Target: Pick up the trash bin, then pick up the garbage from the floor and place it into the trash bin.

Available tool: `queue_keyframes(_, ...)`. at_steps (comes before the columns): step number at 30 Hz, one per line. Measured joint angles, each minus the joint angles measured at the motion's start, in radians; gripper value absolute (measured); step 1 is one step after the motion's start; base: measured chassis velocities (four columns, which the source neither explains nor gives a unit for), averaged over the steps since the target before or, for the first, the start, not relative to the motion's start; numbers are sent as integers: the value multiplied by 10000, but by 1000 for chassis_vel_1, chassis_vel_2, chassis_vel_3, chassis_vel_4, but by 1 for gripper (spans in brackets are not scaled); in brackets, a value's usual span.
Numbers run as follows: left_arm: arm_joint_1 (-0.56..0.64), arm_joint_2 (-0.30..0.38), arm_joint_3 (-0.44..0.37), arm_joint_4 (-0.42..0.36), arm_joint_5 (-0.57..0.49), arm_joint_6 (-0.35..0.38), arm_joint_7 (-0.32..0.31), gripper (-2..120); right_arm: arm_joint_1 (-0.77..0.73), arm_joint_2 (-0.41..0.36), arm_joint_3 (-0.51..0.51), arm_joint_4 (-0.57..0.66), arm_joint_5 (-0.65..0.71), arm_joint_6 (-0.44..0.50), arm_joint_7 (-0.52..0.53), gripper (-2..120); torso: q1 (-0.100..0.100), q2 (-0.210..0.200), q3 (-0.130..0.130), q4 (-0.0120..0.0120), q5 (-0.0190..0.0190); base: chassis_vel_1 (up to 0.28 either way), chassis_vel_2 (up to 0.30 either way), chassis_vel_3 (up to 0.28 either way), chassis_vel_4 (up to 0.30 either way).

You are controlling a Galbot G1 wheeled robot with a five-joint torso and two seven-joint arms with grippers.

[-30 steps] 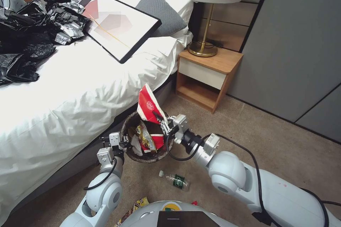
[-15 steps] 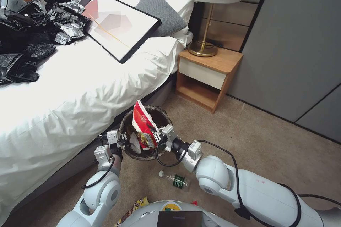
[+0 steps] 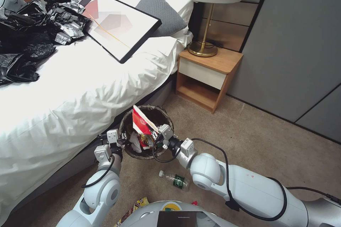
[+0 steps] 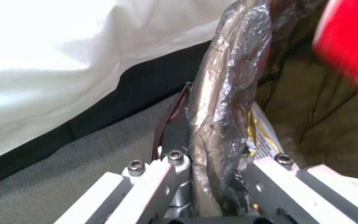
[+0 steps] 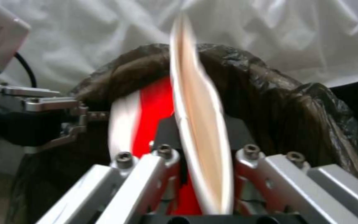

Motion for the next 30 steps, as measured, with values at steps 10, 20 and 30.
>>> queue_keyframes(10,-37,-1,-2,16,-18,-5,-6,4,103,99,-36,-48,4,-26,204,55,0,0,0,0,1,0,0,0,0)
queue_keyframes(20,-77,-16,37,107,-12,-5,-10,4,105,-97,712,737,132,13,276,92,1,0,0,0,1,0,0,0,0)
queue_keyframes(30,-8,-50,126,137,168,-66,19,4,0,-533,2829,2076,925,-161,587,100,1,0,0,0,2,0,0,0,0)
